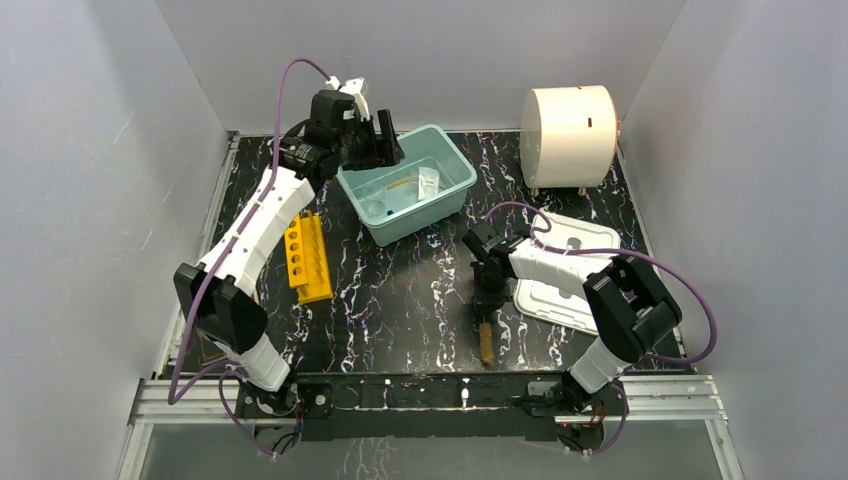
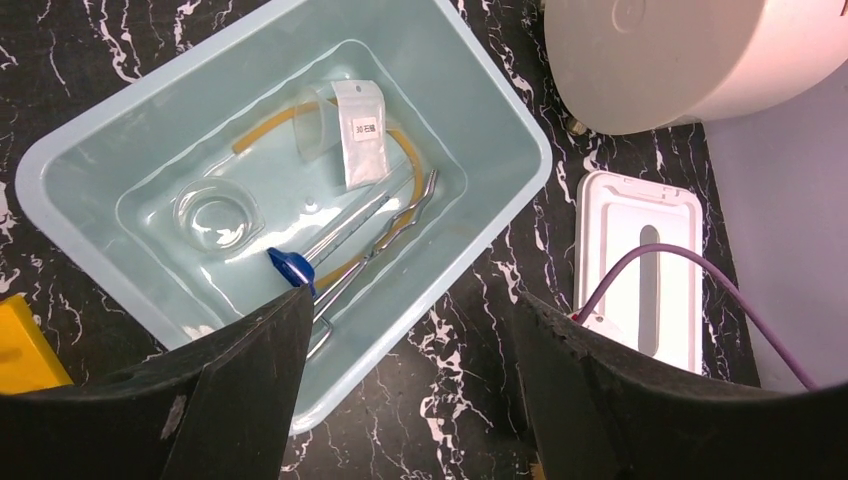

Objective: Organize the chemistry lab equipment

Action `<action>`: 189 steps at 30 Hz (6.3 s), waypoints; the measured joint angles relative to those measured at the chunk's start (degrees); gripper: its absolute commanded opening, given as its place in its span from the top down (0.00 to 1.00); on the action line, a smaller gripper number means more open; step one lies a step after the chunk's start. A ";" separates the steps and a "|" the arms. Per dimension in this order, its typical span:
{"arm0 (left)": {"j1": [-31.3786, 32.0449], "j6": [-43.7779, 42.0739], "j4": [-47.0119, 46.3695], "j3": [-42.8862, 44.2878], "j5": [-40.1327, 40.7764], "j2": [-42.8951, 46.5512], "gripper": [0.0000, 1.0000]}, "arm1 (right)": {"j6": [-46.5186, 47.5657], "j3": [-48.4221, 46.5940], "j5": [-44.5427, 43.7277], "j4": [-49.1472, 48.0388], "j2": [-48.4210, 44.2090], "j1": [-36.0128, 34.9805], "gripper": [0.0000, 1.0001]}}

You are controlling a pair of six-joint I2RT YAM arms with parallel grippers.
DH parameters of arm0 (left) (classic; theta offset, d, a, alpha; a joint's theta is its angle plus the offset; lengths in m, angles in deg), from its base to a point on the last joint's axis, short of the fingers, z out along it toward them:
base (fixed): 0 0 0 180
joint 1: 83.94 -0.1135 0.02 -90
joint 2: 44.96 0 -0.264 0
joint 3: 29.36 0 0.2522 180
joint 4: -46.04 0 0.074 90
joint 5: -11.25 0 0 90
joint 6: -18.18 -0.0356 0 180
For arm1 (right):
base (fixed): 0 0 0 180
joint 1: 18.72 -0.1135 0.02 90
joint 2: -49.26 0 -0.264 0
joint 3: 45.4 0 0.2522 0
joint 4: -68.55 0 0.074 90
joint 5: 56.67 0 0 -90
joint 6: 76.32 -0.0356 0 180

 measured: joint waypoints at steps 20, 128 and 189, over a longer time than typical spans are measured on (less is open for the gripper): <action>0.00 2.47 -13.51 -20.15 -2.10 19.23 0.15 | 9.31 -4.81 3.82 -21.92 -15.50 1.92 1.00; -0.11 -10.84 -10.51 -26.34 10.82 27.26 0.02 | 1.77 -19.17 -38.80 -2.25 -14.60 1.31 0.43; 0.57 -7.82 -14.32 -28.09 2.67 24.76 0.03 | 4.24 2.40 -17.90 -17.59 -2.01 20.90 0.94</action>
